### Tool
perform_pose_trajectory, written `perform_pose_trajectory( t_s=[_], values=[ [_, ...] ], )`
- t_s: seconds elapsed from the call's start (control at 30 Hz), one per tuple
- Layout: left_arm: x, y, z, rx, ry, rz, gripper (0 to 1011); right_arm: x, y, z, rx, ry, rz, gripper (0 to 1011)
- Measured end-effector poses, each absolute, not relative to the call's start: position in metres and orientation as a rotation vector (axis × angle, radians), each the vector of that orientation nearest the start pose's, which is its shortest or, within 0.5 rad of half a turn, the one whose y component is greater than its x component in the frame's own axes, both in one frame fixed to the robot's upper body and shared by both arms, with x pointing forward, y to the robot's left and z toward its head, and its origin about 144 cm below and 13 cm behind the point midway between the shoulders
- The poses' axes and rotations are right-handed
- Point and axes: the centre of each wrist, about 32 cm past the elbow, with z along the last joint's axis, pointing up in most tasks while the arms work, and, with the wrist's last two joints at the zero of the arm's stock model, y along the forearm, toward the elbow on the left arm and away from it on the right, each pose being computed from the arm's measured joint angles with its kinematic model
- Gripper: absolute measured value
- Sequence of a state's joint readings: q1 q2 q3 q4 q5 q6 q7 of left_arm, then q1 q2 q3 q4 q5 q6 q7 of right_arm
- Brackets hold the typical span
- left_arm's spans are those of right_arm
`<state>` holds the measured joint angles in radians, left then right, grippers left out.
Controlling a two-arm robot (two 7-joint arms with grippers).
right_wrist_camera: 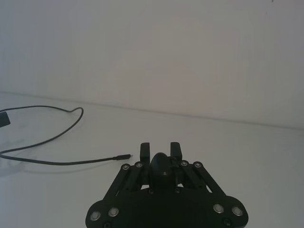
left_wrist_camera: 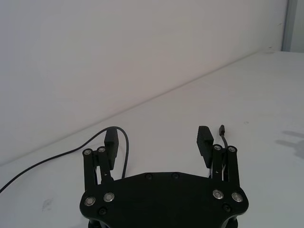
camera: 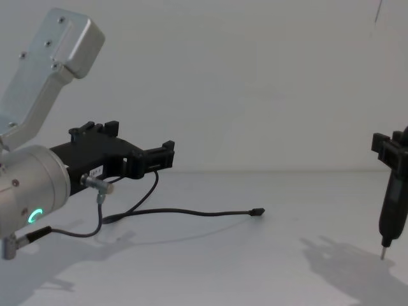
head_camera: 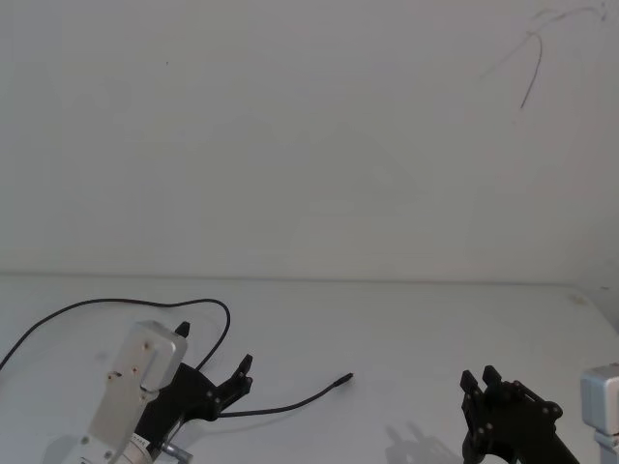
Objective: Pick up the data cable with the one hand.
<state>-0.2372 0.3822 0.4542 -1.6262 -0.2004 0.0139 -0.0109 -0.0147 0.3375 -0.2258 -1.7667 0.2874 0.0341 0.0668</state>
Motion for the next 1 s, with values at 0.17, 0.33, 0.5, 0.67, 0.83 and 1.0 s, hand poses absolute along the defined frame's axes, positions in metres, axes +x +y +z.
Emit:
perform_pose_trajectory(
  t_s=[0.17, 0.33, 0.5, 0.67, 0.83, 1.0],
  values=[
    [0.4920, 0.1984, 1.2044, 0.061, -0.268, 1.124, 1001, 0.4433, -0.2371, 1.1887, 0.026, -0.075, -1.230, 251],
    [0.4920, 0.1984, 1.2044, 0.061, -0.268, 1.124, 1001, 0.4433, -0.2371, 1.1887, 0.026, -0.075, -1.230, 251],
    [0.4920, 0.1984, 1.2044, 0.061, -0.268, 1.124, 1001, 0.4433, -0.2371, 1.1887, 0.026, -0.075, -1.229, 251],
    [0.4920, 0.1984, 1.2045, 0.061, -0.268, 1.124, 1001, 0.4433, -0.2371, 1.1887, 0.026, -0.075, -1.229, 251],
    [0.4931, 0.1987, 1.2057, 0.062, -0.273, 1.116, 1001, 0.4433, -0.2371, 1.1887, 0.026, -0.075, -1.230, 251],
    [0.4964, 0.2014, 1.2083, 0.069, -0.291, 1.076, 1001, 0.4433, -0.2371, 1.1887, 0.026, -0.075, -1.229, 251]
  ],
)
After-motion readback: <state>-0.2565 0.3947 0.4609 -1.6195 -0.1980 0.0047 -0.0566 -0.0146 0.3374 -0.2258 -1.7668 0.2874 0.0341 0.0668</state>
